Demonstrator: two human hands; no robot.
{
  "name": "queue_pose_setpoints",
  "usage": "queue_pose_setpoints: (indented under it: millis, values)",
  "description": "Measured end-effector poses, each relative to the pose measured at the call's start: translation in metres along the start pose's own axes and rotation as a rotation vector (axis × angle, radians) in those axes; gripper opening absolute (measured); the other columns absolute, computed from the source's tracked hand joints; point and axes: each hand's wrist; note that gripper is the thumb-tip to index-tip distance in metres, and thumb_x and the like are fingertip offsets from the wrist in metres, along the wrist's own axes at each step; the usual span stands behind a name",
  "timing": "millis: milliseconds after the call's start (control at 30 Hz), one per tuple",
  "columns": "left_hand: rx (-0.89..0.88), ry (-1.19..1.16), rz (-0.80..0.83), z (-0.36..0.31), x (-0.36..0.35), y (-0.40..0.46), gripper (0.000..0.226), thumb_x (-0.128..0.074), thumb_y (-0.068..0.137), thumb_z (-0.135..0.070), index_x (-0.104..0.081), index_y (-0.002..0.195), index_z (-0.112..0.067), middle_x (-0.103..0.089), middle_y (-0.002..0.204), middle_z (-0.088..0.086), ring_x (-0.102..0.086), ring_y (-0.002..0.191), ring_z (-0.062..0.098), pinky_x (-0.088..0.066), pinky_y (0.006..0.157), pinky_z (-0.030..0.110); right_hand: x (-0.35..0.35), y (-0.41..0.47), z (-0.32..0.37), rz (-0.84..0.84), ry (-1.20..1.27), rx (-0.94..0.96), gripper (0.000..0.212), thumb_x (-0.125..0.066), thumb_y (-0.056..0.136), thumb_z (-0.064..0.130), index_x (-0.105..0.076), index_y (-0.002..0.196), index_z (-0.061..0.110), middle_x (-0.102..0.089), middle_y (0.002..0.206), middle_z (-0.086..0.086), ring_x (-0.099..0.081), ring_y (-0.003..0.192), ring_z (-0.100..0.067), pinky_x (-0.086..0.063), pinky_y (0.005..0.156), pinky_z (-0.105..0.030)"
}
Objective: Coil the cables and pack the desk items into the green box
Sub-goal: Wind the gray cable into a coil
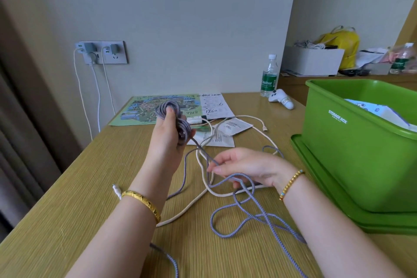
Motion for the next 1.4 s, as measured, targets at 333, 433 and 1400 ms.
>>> queue_pose_setpoints:
  millis: [333,433,1400]
  values:
    - [-0.174,0.217,0.065,0.006,0.006,0.004,0.016,-0.038,0.098,-0.034,-0.046,0.087,-0.027,-0.049,0.081,-0.002,-0.057,0.055,0.004,-0.058,0.071,0.037,0.008,-0.012,0.008,0.098,0.361,0.137,0.039,-0.058,0.086,0.018,-0.052,0.122,0.007,-0.066,0.078,-0.002,-0.065,0.071,-0.013,-0.055,0.072,-0.025]
    - [-0.217,0.246,0.064,0.005,0.007,0.006,0.015,-0.037,0.099,-0.035,-0.045,0.089,-0.028,-0.048,0.081,-0.003,-0.057,0.057,0.0,-0.057,0.068,0.035,0.01,-0.013,0.008,0.135,0.305,0.237,0.029,-0.053,0.089,0.006,-0.053,0.118,0.004,-0.06,0.07,0.003,-0.059,0.064,-0.008,-0.051,0.068,-0.021]
    - [-0.027,-0.044,0.208,0.005,-0.009,-0.011,0.013,-0.039,0.099,-0.022,-0.049,0.093,-0.014,-0.055,0.079,0.001,-0.062,0.059,0.004,-0.053,0.084,0.036,0.007,-0.008,0.006,-0.124,0.274,0.131,0.012,-0.051,0.094,0.016,-0.056,0.085,0.011,-0.061,0.072,-0.005,-0.051,0.043,-0.006,-0.04,0.038,-0.016]
Point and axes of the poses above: each hand's wrist, its own y-axis towards the middle knuckle, its own x-axis out of the back of the hand, z = x × y
